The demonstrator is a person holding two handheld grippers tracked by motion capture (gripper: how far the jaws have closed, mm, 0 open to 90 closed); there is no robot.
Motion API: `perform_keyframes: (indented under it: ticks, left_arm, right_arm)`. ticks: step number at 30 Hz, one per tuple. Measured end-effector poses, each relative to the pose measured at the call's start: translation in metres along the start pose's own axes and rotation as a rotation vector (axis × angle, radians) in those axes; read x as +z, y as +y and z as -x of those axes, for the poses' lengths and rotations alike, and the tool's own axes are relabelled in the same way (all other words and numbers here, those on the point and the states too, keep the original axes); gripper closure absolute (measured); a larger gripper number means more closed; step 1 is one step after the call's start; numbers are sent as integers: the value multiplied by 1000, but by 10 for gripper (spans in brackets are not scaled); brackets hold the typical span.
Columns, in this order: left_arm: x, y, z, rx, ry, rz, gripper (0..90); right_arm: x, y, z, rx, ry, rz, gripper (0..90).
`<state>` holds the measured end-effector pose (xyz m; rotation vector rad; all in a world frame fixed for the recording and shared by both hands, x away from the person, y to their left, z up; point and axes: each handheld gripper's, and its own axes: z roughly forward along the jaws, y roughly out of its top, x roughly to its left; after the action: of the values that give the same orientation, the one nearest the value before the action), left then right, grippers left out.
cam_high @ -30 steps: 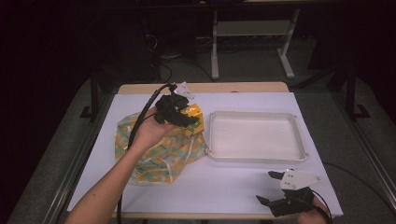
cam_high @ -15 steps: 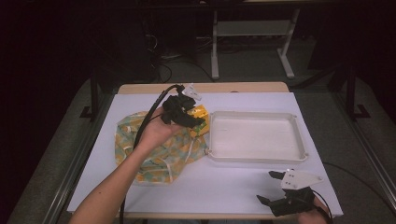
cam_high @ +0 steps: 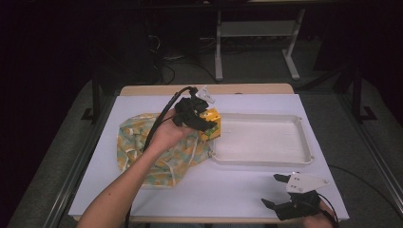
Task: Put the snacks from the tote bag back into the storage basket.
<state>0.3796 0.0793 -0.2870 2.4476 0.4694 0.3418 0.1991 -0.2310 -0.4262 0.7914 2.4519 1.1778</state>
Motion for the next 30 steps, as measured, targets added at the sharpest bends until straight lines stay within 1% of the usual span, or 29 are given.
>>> perform_keyframes:
  ticks: [1, 2, 3, 10, 11, 12, 18, 22, 30]
  left_arm:
    - [1, 1, 1, -2, -2, 2, 501]
    - [2, 1, 1, 6, -3, -2, 502]
    - [3, 2, 2, 0, -5, 2, 502]
    - [7, 6, 5, 6, -14, 3, 501]
    - [8, 6, 5, 13, -14, -1, 501]
    - [9, 6, 6, 8, -16, 5, 502]
    - [13, 9, 10, 27, -29, -2, 501]
    - [17, 11, 13, 40, -39, 4, 501]
    - [24, 15, 20, 47, -59, 8, 501]
  right_arm:
    - [0, 0, 0, 3, 1, 0, 134]
    - [0, 0, 0, -1, 1, 0, 134]
    - [0, 0, 0, 2, 1, 0, 135]
    - [0, 0, 0, 3, 3, 2, 135]
    - [0, 0, 0, 3, 4, 2, 135]
    - [0, 0, 0, 2, 3, 3, 135]
    - [0, 0, 0, 1, 3, 5, 135]
    - [0, 0, 0, -4, 3, 6, 135]
    - [0, 0, 0, -2, 4, 5, 135]
